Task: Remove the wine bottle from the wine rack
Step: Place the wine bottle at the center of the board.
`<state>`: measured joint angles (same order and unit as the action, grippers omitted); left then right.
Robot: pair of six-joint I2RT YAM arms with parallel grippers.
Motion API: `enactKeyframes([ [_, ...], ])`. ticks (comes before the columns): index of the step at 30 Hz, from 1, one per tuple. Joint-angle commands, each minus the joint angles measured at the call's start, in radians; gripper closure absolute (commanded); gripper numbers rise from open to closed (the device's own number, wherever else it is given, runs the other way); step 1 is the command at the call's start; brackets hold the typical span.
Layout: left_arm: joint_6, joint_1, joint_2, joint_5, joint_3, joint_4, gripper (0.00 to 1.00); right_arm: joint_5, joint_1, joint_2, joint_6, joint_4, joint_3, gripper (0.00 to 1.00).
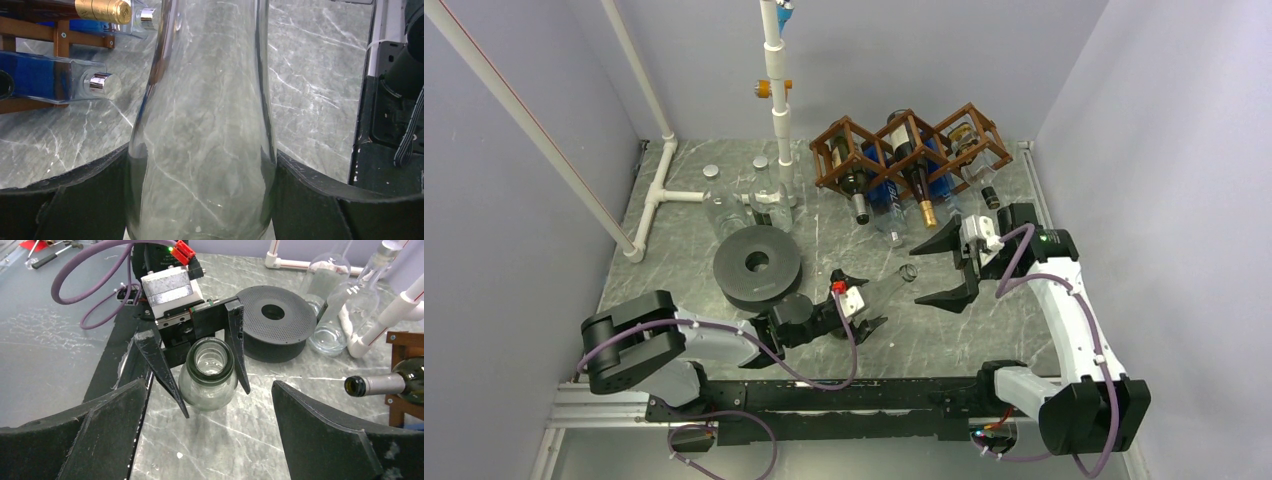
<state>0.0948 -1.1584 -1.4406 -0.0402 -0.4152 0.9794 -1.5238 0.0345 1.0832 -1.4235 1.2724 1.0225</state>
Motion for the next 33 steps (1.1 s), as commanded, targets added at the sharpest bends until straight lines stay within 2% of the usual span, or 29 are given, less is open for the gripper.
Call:
enactKeyframes([
  [1, -0.075, -0.006, -0.013, 0.031, -0.017, 0.226, 1.0, -0.112, 0.019, -0.012, 0.124, -0.162, -0.019, 0.01],
  [6, -0.089, -0.007, -0.045, 0.048, -0.029, 0.26, 1.0, -0.115, 0.058, -0.003, 0.254, -0.264, -0.031, 0.04],
  [15, -0.144, -0.006, -0.108, 0.061, -0.064, 0.299, 1.0, -0.079, 0.116, 0.017, 0.374, -0.37, -0.029, 0.23],
  [21, -0.158, -0.006, -0.131, 0.059, -0.073, 0.313, 1.0, -0.049, 0.133, 0.022, 0.401, -0.39, -0.015, 0.46],
  [28, -0.179, -0.006, -0.146, 0.066, -0.094, 0.279, 1.0, -0.025, 0.135, 0.02, 0.407, -0.368, 0.014, 0.86],
  [30, -0.188, -0.006, -0.144, 0.068, -0.101, 0.267, 0.86, -0.004, 0.136, 0.02, 0.432, -0.377, 0.025, 0.97],
  [33, -0.21, -0.004, -0.132, 0.067, -0.103, 0.252, 0.54, 0.019, 0.136, 0.018, 0.475, -0.392, 0.038, 1.0],
])
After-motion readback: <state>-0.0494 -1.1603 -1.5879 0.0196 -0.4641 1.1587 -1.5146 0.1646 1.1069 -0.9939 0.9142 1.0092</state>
